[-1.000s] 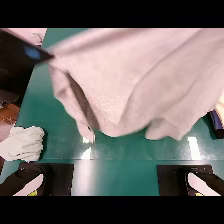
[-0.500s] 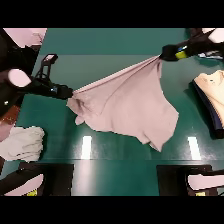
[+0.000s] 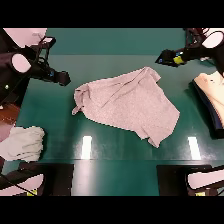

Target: Fold the shirts.

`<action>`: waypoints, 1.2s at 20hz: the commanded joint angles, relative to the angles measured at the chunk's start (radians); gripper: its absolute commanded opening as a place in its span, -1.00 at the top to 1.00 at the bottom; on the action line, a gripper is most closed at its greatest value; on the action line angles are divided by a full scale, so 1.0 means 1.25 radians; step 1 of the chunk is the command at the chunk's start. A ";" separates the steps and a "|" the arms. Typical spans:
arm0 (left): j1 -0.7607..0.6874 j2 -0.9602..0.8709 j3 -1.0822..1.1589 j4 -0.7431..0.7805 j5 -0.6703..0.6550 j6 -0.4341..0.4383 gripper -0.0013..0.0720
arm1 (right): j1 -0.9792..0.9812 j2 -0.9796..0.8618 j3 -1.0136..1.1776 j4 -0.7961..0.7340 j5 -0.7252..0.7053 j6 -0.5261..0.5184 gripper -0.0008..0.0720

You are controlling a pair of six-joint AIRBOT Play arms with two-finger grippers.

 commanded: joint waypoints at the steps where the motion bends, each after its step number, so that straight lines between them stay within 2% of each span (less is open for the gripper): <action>1: 0.000 -0.003 -0.003 0.024 -0.127 0.000 -0.64 | -0.041 0.054 0.000 0.013 0.136 -0.026 -0.19; 4: 0.000 -0.003 -0.122 -0.039 -0.129 0.001 -0.64 | -0.045 0.109 -0.029 0.013 0.148 -0.036 -0.19; 9: -0.001 -0.003 -0.292 -0.106 -0.011 0.014 -0.64 | -0.045 0.224 -0.193 0.013 0.077 -0.038 -0.19; 17: -0.001 -0.005 -0.335 -0.118 0.084 0.064 -0.64 | -0.045 0.334 -0.411 0.020 -0.033 -0.037 -0.19; 20: -0.001 -0.008 -0.335 -0.154 0.130 0.073 -0.64 | -0.045 0.343 -0.432 0.021 -0.039 -0.037 -0.20; 24: -0.001 -0.016 -0.336 -0.173 0.127 0.084 -0.64 | -0.045 0.343 -0.432 0.021 -0.040 -0.028 -0.19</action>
